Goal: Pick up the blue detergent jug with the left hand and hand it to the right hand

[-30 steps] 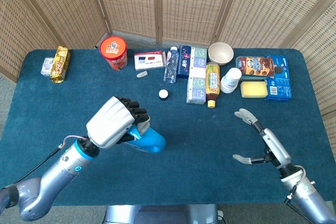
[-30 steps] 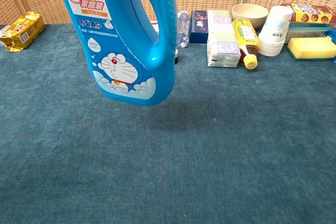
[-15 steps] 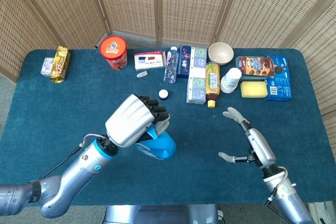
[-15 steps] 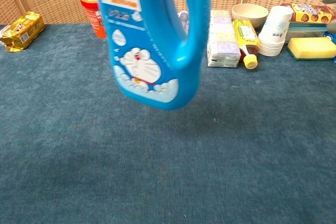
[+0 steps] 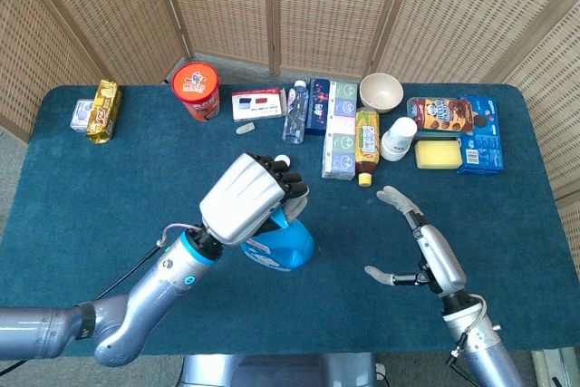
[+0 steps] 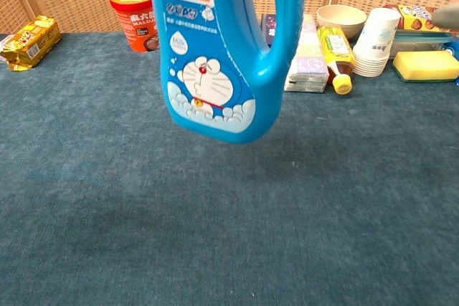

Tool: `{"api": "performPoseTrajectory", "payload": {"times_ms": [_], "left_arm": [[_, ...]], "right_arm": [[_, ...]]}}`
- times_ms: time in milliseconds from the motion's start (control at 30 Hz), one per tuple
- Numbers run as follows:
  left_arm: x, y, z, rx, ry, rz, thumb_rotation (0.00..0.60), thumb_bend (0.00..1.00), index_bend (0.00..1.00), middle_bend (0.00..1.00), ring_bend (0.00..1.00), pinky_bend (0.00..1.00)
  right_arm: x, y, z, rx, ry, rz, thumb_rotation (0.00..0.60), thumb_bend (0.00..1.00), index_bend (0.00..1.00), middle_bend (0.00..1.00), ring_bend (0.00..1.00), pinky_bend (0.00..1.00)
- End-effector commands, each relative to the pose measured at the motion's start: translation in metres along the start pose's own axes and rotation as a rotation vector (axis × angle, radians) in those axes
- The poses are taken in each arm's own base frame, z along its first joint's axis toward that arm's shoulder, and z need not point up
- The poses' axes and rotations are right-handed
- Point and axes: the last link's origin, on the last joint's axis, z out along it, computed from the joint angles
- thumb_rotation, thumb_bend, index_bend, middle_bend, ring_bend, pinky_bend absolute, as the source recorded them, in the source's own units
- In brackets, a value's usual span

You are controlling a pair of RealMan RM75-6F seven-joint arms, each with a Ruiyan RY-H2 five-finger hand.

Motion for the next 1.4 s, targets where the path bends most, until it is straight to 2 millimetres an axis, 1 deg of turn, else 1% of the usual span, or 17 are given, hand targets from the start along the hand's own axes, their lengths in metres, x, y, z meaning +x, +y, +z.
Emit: {"api": "performPoseTrajectory", "payload": {"times_ms": [33,333,500,633,767,967,1400], "left_arm": [[-0.002,0.003,0.005,0.006,0.014,-0.010,0.600,0.46,0.76,0.75,0.69,0.78],[-0.011,0.013,0.011,-0.005,0.031,-0.024,0.600,0.46,0.76,0.75,0.69,0.78],[-0.017,0.017,0.015,-0.012,0.045,-0.017,0.600,0.46,0.76,0.75,0.69,0.78],[-0.024,0.020,0.019,-0.015,0.045,-0.021,0.600,0.46,0.76,0.75,0.69,0.78],[-0.029,0.023,0.023,-0.017,0.050,-0.026,0.600,0.46,0.76,0.75,0.69,0.78],[-0.033,0.025,0.027,-0.018,0.066,-0.043,0.600,0.46,0.76,0.75,0.69,0.78],[-0.045,0.036,0.033,-0.028,0.075,-0.087,0.600,0.46,0.76,0.75,0.69,0.78]], "right_arm": [[0.000,-0.003,0.001,-0.007,0.019,0.001,0.600,0.00,0.00,0.10,0.00,0.00],[-0.009,-0.011,0.008,-0.014,0.028,0.012,0.600,0.00,0.00,0.09,0.00,0.00],[-0.018,-0.018,0.013,-0.024,0.025,0.019,0.600,0.00,0.00,0.09,0.00,0.00],[-0.029,-0.028,0.012,-0.028,-0.002,0.013,0.600,0.00,0.00,0.09,0.00,0.00],[-0.034,-0.030,0.012,-0.039,-0.017,0.014,0.600,0.00,0.00,0.09,0.00,0.00],[-0.034,-0.033,0.013,-0.039,-0.025,0.037,0.600,0.00,0.00,0.09,0.00,0.00],[-0.057,-0.044,0.027,-0.010,-0.006,0.001,0.600,0.00,0.00,0.07,0.00,0.00]]}}
